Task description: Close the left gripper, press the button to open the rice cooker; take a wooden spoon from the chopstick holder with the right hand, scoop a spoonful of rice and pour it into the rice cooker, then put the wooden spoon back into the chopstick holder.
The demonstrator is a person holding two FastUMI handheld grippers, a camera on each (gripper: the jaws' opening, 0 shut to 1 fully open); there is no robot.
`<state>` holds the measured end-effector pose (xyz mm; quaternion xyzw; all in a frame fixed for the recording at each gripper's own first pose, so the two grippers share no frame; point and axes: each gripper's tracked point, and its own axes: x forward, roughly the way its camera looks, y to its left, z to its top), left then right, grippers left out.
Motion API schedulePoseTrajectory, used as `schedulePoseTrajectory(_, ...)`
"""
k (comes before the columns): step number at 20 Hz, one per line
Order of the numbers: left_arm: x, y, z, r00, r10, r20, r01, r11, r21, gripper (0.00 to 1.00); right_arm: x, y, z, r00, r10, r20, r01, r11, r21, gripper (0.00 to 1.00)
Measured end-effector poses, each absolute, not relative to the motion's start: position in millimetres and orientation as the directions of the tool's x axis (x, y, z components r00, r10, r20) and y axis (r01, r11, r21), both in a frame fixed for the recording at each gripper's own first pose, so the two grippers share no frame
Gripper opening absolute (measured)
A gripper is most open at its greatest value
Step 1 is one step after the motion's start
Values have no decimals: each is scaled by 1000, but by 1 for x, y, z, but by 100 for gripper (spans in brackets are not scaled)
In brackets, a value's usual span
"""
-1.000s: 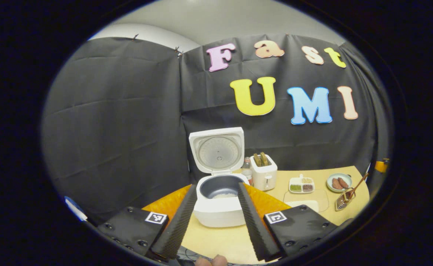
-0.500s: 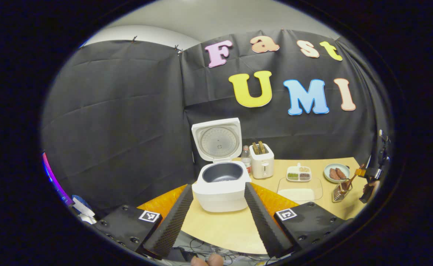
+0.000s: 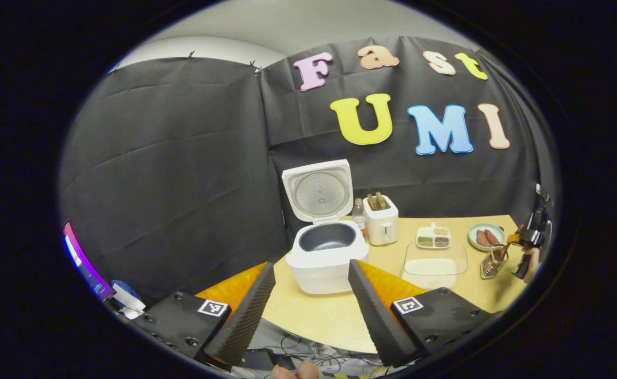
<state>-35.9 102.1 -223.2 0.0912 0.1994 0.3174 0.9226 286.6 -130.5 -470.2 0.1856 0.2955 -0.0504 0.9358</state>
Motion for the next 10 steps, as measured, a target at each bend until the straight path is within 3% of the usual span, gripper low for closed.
schedulePoseTrajectory(1,-37,101,-226,719,622,-311,-546,782,300,100,289,-129,-471,817,18,-576,209,922,326,43)
schedulePoseTrajectory(3,-38,99,-228,719,617,-320,-541,786,300,97,300,-125,-473,821,32,-570,210,911,354,46)
schedulePoseTrajectory(4,-38,99,-228,720,616,-319,-540,786,299,98,290,-123,-466,822,47,-567,206,905,373,16)
schedulePoseTrajectory(5,-38,97,-226,725,613,-314,-538,789,297,100,291,-121,-464,827,51,-560,204,901,383,21)
schedulePoseTrajectory(6,-39,96,-225,727,612,-311,-537,789,297,100,292,-119,-464,823,62,-565,203,896,395,20)
schedulePoseTrajectory(7,-40,98,-225,727,613,-309,-538,788,299,100,290,-116,-461,821,78,-566,196,893,406,13)
schedulePoseTrajectory(10,-41,99,-223,728,613,-307,-543,789,287,100,283,-116,-454,825,74,-560,188,898,397,14)
